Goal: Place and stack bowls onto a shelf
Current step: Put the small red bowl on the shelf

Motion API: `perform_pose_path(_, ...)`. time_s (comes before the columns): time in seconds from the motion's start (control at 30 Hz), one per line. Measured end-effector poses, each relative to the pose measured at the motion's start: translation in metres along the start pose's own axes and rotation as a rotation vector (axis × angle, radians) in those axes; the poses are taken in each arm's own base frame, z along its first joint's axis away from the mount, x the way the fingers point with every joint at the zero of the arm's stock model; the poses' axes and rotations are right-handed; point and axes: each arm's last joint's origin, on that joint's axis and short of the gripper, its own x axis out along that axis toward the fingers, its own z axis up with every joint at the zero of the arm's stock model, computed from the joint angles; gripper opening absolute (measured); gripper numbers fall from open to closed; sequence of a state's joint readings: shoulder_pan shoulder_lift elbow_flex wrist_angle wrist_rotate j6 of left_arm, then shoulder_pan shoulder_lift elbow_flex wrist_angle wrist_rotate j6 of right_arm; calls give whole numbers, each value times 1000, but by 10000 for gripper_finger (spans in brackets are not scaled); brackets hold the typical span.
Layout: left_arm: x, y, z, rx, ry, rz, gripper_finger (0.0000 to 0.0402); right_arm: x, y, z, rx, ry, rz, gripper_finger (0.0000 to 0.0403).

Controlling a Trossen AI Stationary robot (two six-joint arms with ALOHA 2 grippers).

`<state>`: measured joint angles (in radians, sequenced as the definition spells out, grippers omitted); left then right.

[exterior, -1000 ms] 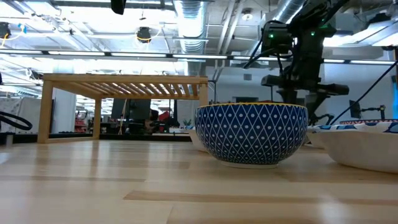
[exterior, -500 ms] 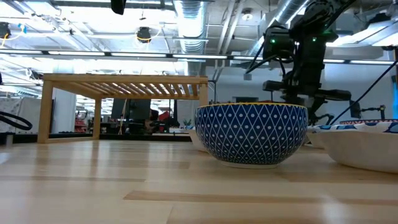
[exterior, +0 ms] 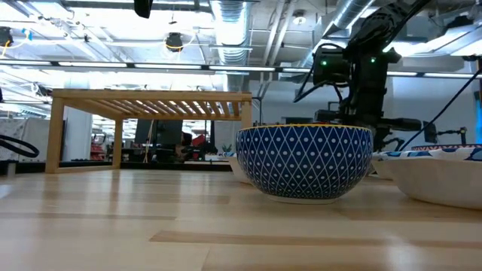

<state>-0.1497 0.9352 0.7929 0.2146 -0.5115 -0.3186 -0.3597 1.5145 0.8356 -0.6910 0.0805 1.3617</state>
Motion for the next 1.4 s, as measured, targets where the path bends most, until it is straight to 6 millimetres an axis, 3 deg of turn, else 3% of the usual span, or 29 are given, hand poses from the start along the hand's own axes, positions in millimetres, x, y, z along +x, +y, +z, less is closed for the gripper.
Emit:
perform_pose_path(0.2,0,0,0,0,-1,0,124,-3,-1,1,-26,-4,10,105)
perform_pose_path(0.37,0,0,0,0,-1,0,124,-11,-3,2,-62,-30,22,40)
perform_pose_path(0.53,0,-1,2,-9,-15,-5,124,-27,-5,3,-96,-53,89,36)
perform_pose_path(0.77,0,-2,5,-28,-49,-16,124,-75,-7,6,-177,-104,233,36)
perform_pose_path(0.93,0,-3,12,-79,-86,-27,124,-124,4,10,-253,-151,374,36)
perform_pose_path(1.07,4,-4,26,-164,-19,15,124,-156,20,8,-323,-213,431,36)
perform_pose_path(1.23,8,-4,52,-263,150,156,124,-181,40,0,-396,-303,437,36)
perform_pose_path(1.4,22,-7,64,-297,218,248,124,-189,62,-11,-465,-337,436,36)
